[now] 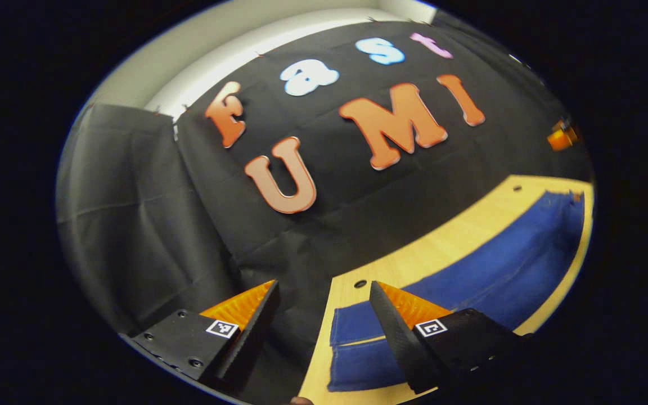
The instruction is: Grasp the waist and the cuffs of the jeans and fold them to make the two legs overlap; first hold the waist and fold one-third of the jeans toward the cuffs, then hold the cuffs and fold the remaining one-third in the same direction to finish folding.
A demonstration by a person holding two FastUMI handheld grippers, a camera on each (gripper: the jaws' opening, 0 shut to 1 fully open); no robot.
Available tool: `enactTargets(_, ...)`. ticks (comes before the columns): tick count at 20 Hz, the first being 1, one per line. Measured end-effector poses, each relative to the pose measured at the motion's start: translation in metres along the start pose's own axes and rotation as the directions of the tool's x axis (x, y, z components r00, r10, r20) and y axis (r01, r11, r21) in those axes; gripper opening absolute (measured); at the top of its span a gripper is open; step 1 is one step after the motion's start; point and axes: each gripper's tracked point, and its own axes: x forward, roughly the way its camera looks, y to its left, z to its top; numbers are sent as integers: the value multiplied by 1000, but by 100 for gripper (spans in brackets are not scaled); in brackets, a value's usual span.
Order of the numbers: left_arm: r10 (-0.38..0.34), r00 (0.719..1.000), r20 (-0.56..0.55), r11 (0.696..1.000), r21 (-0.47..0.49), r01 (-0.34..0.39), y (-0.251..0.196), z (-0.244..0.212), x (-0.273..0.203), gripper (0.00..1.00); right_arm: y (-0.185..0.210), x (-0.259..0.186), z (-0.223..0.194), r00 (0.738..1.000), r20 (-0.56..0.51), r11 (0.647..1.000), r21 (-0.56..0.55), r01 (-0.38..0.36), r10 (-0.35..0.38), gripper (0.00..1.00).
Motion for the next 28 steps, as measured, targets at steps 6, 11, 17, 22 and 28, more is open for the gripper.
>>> enactTargets(6, -197, 966, -168, 887, 390, 248, -75, -91, 2, 99, 0, 7, -24, 998, -68, 999, 50, -5, 8, 97)
enactTargets(11, -345, 895, -283, 692, 567, 446, -138, -160, -18, 99, -6, 3, -49, 993, -116, 1000, 27, 8, -5, 97)
enactTargets(17, -420, 803, -424, 508, 623, 594, -169, -226, -20, 99, -25, -12, -81, 982, -185, 996, 72, 43, -29, 97)
enactTargets(22, -429, 757, -493, 431, 625, 651, -176, -248, -14, 99, -41, -22, -97, 973, -223, 992, 96, 77, -54, 97)
enactTargets(28, -415, 738, -531, 397, 625, 673, -182, -257, -4, 99, -53, -30, -100, 970, -232, 988, 117, 100, -71, 97)
